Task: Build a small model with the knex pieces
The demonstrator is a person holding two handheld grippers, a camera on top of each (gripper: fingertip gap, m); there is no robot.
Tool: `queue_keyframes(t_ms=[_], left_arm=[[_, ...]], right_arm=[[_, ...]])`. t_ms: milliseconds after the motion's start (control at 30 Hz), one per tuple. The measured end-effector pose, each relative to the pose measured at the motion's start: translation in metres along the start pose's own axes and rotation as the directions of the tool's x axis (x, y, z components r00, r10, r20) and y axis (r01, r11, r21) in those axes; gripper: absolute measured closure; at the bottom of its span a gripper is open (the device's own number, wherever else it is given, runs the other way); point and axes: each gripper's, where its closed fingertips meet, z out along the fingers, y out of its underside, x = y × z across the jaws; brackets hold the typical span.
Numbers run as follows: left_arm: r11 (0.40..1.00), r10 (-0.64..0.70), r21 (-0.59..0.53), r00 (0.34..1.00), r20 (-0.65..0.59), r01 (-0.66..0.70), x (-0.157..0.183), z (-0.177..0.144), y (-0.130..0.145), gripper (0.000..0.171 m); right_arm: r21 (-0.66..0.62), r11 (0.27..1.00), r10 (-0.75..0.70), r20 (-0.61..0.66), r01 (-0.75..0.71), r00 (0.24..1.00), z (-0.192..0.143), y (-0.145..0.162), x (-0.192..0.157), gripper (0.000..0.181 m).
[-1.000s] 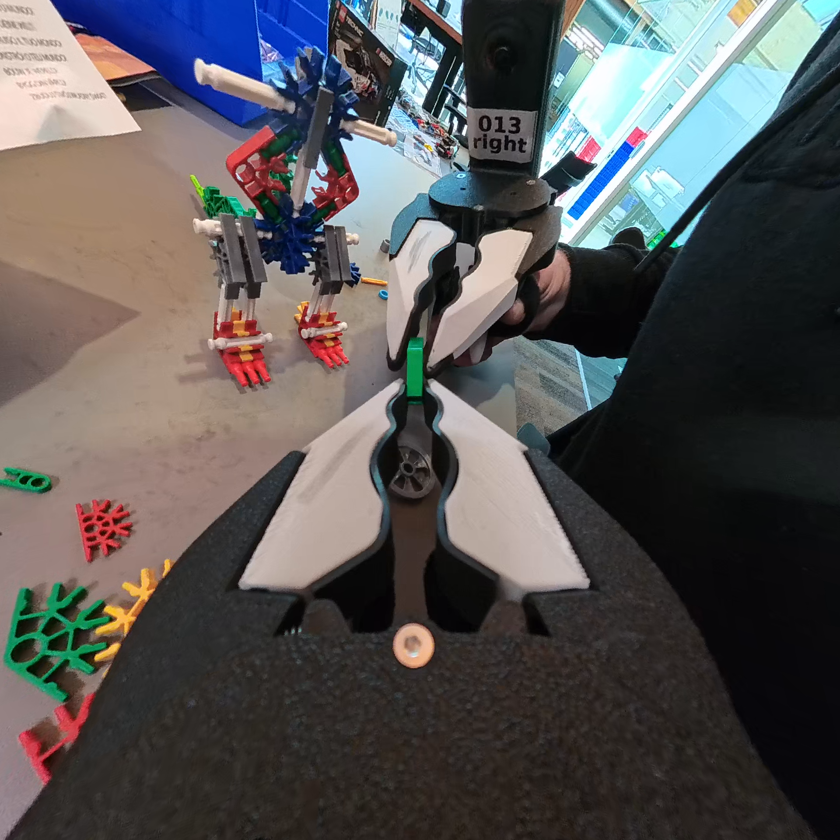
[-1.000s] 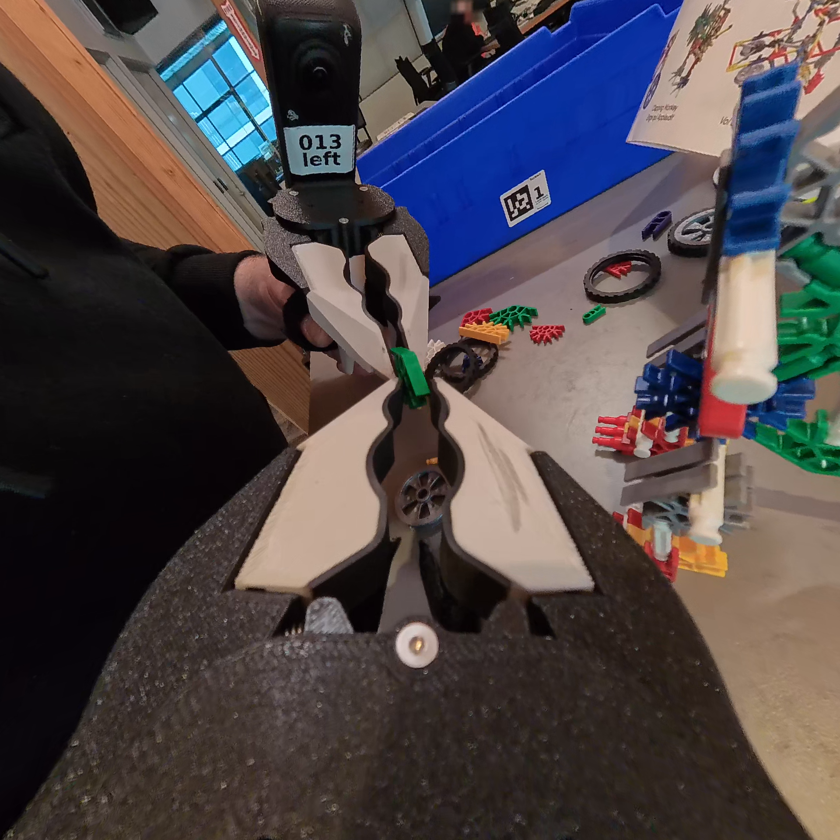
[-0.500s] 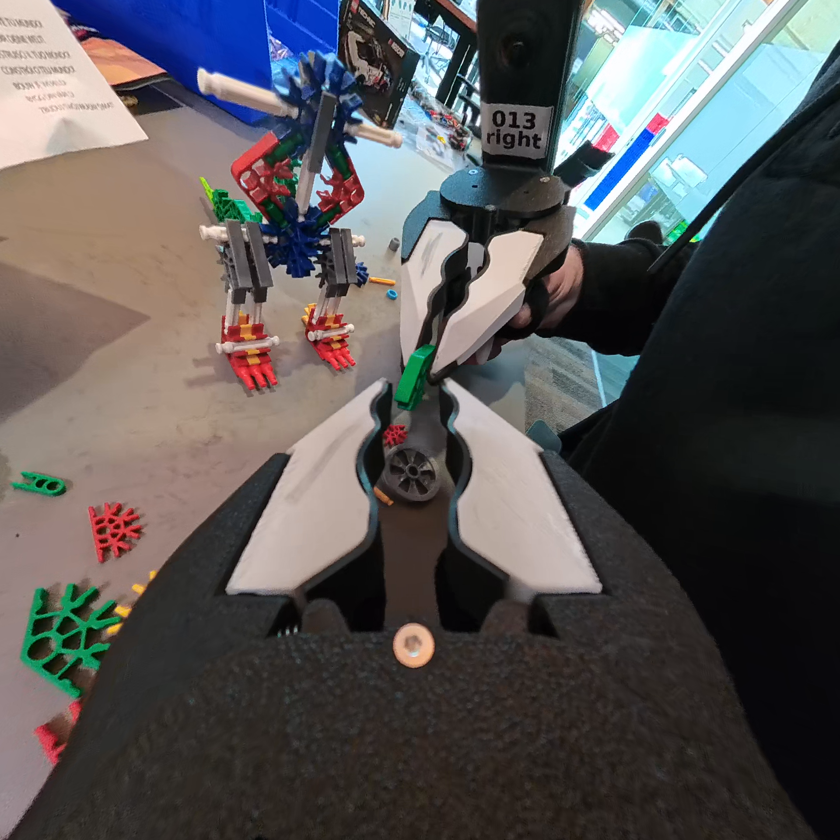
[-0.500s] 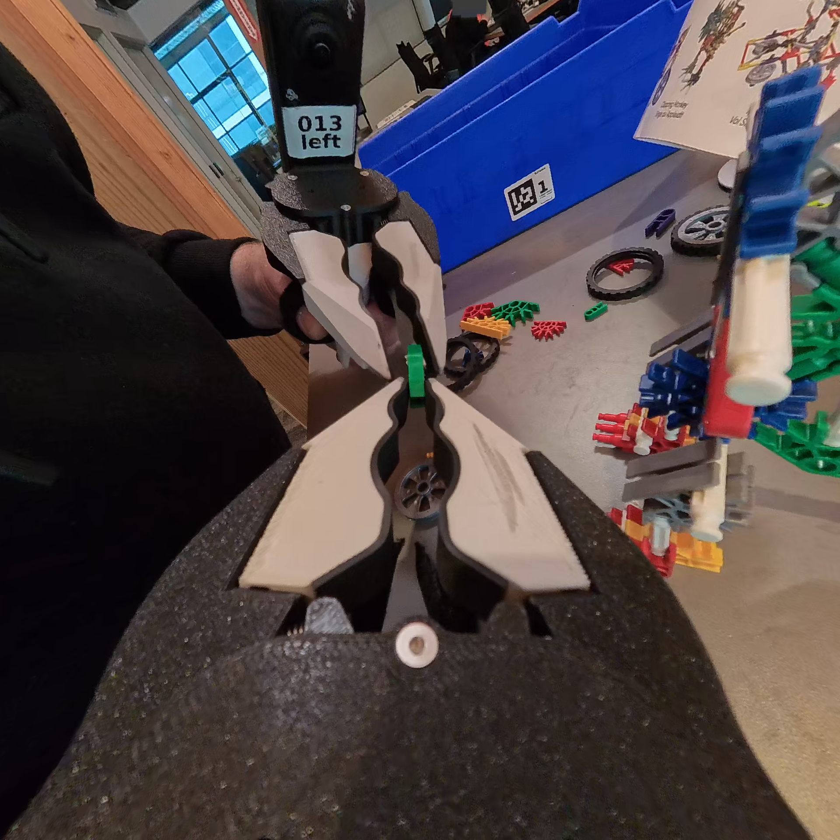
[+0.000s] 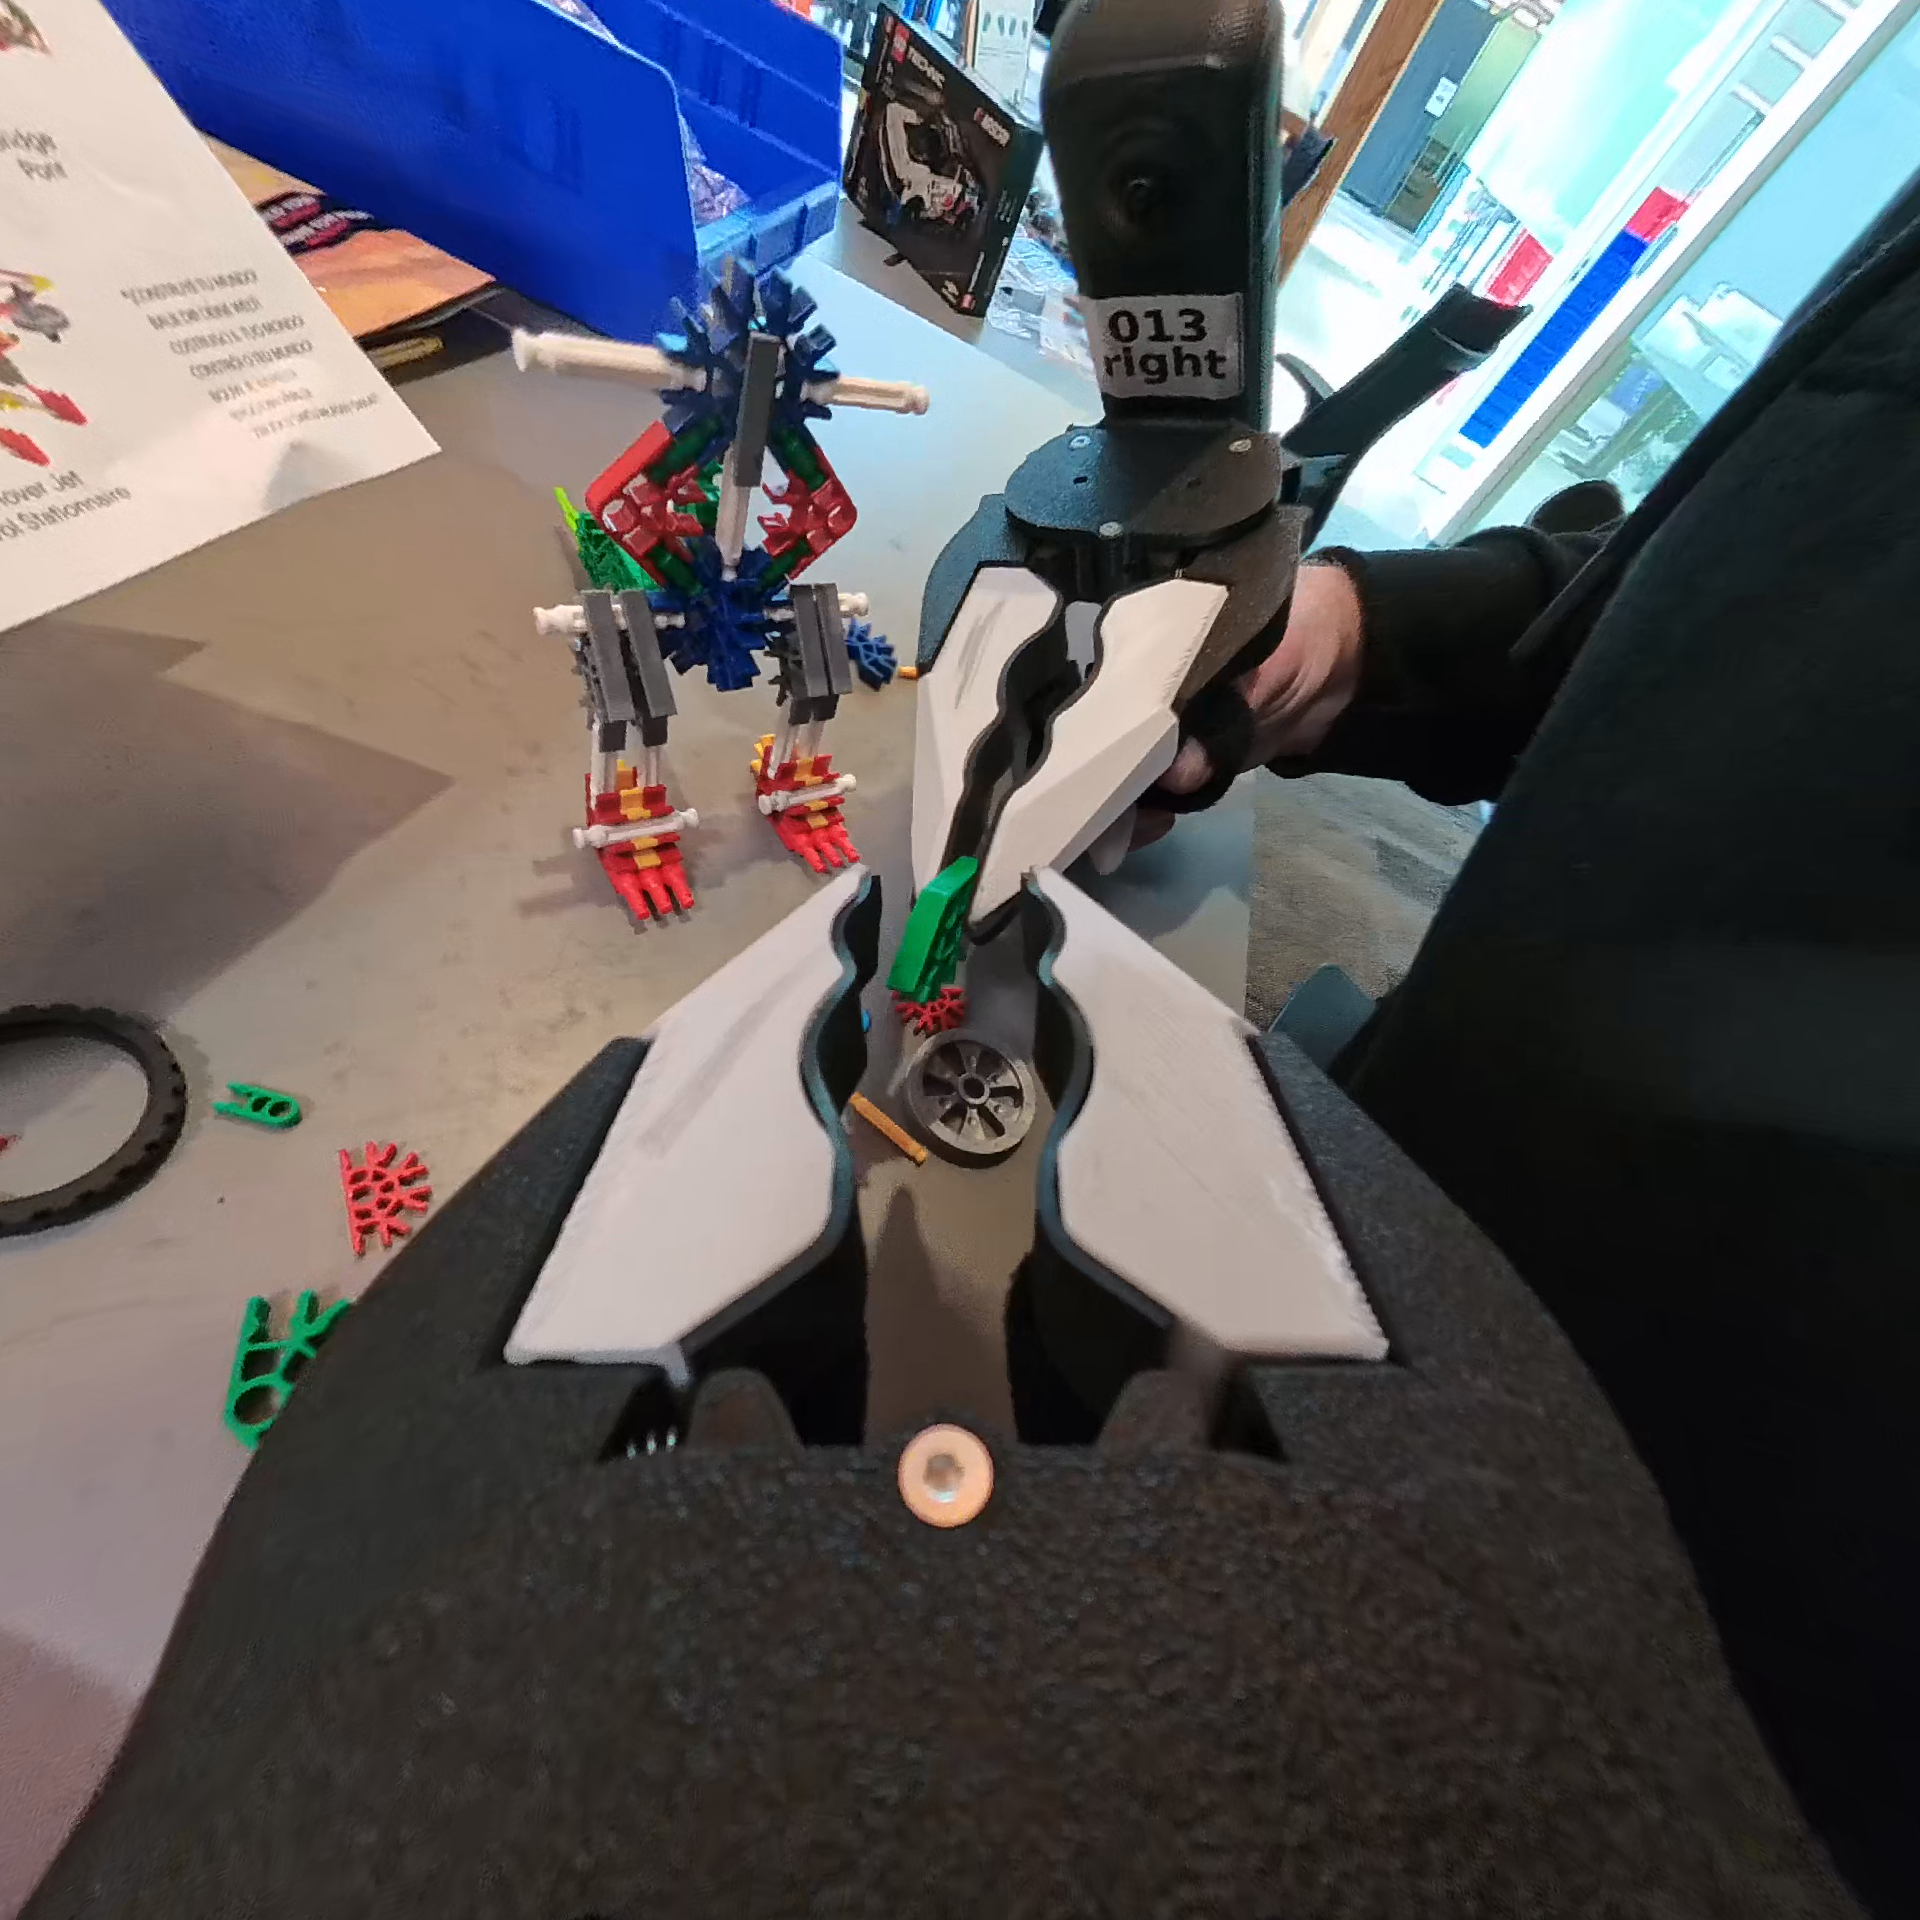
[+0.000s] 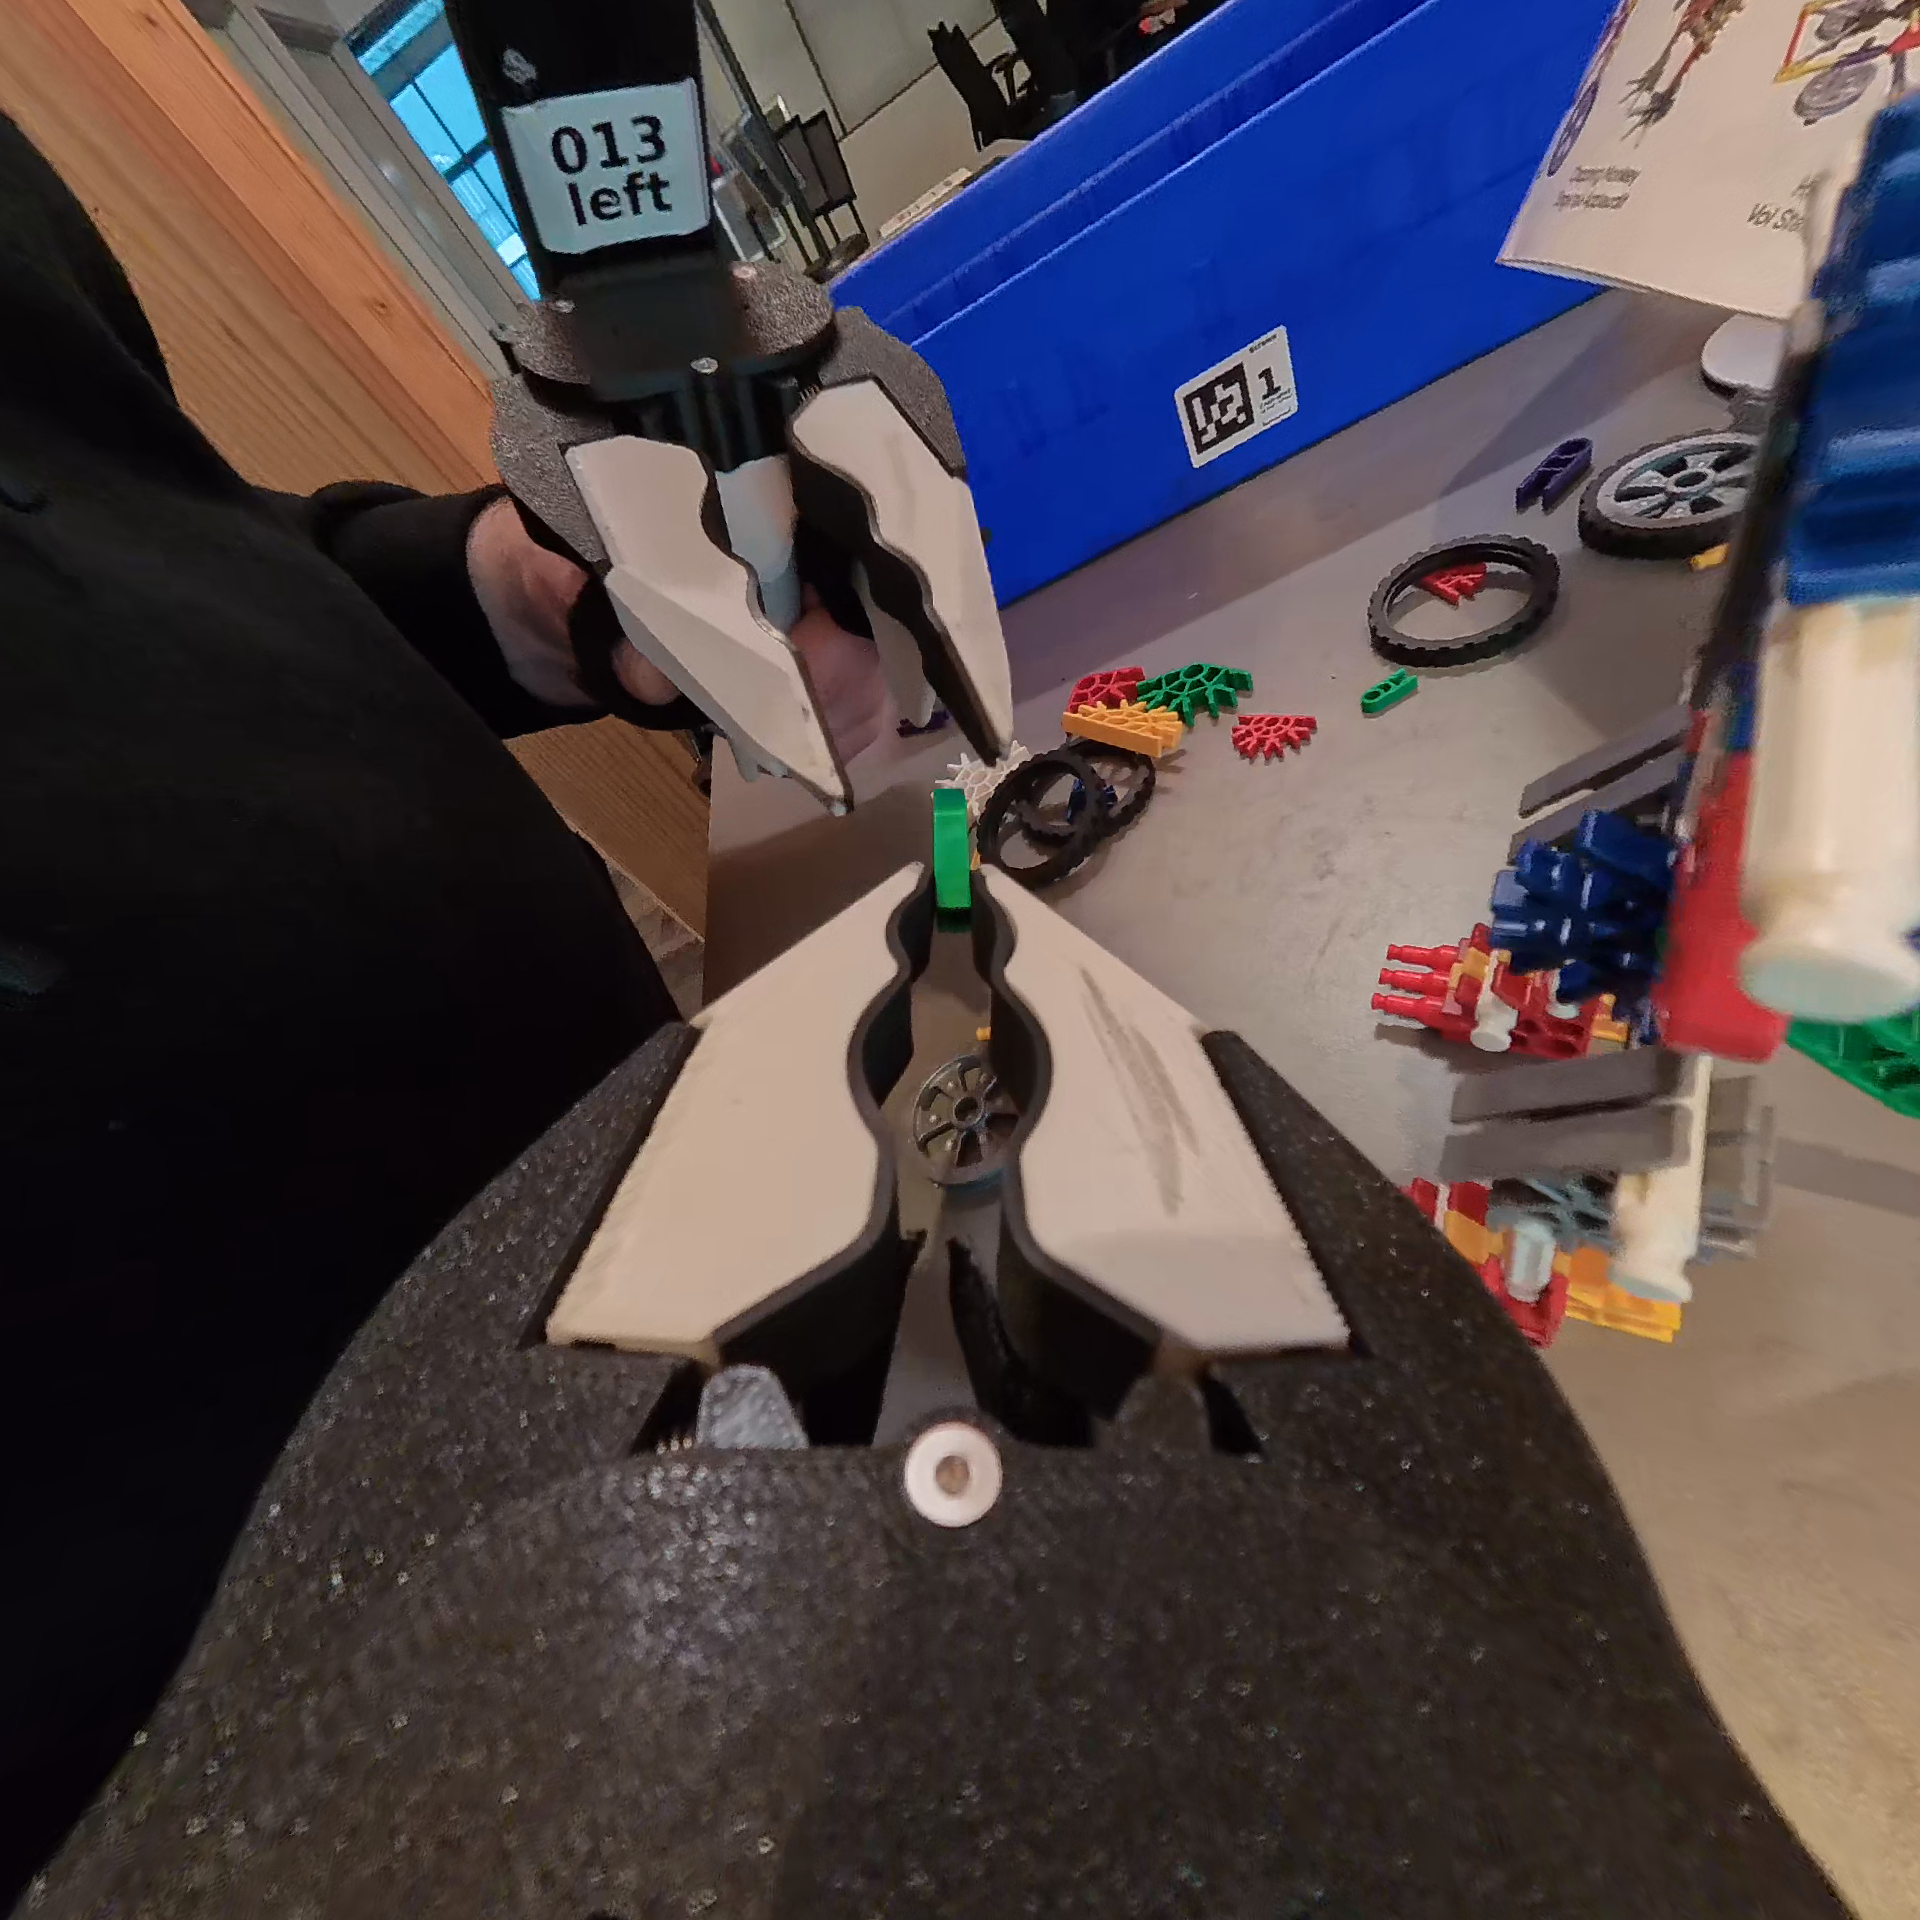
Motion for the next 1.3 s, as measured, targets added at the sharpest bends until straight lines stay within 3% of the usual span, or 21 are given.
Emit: queue_keyframes(t_ms=[133, 333, 500, 667, 833, 1000, 1167, 1300], left_arm=[[0.999, 0.026, 0.032, 0.998, 0.051, -0.028, -0.004, -0.009, -0.008, 0.146], [0.987, 0.096, 0.114, 0.988, 0.119, -0.11, -0.003, -0.031, -0.031, 0.17], [0.973, 0.142, 0.161, 0.98, 0.141, -0.165, 0.005, -0.068, -0.061, 0.171], [0.974, 0.174, 0.074, 0.913, 0.369, -0.216, -0.036, -0.126, -0.068, 0.171], [0.978, 0.204, -0.163, 0.78, 0.592, -0.132, -0.101, -0.188, -0.032, 0.163], [0.939, 0.245, -0.344, 0.656, 0.714, 0.023, -0.154, -0.236, 0.013, 0.155], [0.881, 0.222, -0.434, 0.648, 0.729, 0.187, -0.19, -0.248, 0.058, 0.147], [0.862, 0.161, -0.426, 0.646, 0.746, 0.276, -0.211, -0.245, 0.073, 0.148]], right_arm=[[-0.016, 1.0, -0.003, -0.001, 0.003, 1.0, 0.002, 0.002, 0.0, 0.175], [-0.043, 0.999, -0.009, -0.006, 0.009, 1.0, 0.005, 0.005, -0.001, 0.175], [-0.06, 0.998, -0.01, -0.02, 0.009, 1.0, 0.006, 0.01, 0.001, 0.175], [-0.062, 0.998, -0.01, -0.03, 0.008, 1.0, 0.006, 0.01, 0.003, 0.175], [-0.08, 0.997, -0.015, -0.036, 0.012, 0.999, 0.008, 0.013, 0.003, 0.175], [-0.086, 0.996, -0.019, -0.041, 0.016, 0.999, 0.009, 0.015, 0.004, 0.175], [-0.081, 0.997, -0.015, -0.039, 0.012, 0.999, 0.008, 0.014, 0.004, 0.175], [-0.078, 0.997, -0.015, -0.038, 0.012, 0.999, 0.008, 0.014, 0.004, 0.175]])
